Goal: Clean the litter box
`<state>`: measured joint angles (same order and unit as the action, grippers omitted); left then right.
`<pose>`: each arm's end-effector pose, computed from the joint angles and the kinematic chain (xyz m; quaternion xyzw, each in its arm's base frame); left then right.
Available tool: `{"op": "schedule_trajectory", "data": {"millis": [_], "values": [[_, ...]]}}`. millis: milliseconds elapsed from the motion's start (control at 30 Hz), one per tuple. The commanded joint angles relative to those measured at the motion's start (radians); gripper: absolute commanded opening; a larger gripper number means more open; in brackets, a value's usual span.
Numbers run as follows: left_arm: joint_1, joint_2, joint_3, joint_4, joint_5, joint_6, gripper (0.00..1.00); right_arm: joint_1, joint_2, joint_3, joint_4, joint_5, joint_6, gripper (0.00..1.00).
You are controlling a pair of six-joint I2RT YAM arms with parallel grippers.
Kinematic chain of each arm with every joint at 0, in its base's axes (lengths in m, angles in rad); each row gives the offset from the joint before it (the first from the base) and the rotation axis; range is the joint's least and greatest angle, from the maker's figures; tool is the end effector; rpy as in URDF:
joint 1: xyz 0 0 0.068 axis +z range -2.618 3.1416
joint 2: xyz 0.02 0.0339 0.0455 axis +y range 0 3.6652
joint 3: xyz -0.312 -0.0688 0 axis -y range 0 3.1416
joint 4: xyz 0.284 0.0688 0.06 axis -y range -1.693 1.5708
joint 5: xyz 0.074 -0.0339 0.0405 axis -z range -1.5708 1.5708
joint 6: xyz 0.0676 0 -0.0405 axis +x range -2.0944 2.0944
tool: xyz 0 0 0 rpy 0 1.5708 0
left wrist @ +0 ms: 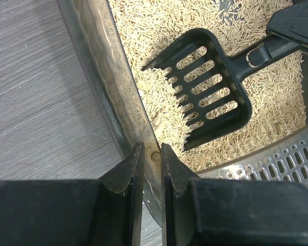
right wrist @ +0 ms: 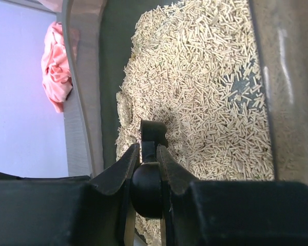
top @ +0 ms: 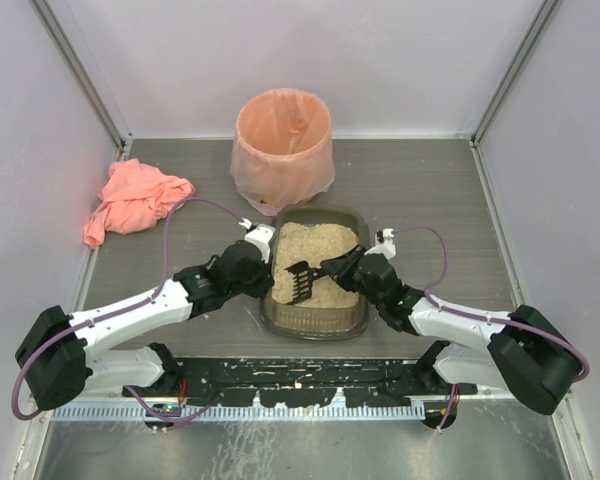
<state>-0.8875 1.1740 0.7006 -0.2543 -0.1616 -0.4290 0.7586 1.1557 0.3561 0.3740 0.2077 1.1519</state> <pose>0.1881 -0.2139 0.2316 0.1745 0.8932 -0.1912 0.3677 0.2003 0.1707 0.1793 0.2184 0.8089 0.3897 0.3823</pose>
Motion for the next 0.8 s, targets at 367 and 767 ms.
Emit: {"op": "schedule_trajectory", "data": {"millis": [367, 767], "values": [[-0.007, -0.011, 0.000, 0.035, 0.043, -0.005, 0.10, -0.019, -0.171, -0.103, 0.060, -0.001, 0.125, 0.01], [-0.007, -0.008, 0.003, 0.035, 0.042, -0.004, 0.11, -0.067, -0.147, -0.084, 0.060, -0.057, 0.060, 0.01]]}}
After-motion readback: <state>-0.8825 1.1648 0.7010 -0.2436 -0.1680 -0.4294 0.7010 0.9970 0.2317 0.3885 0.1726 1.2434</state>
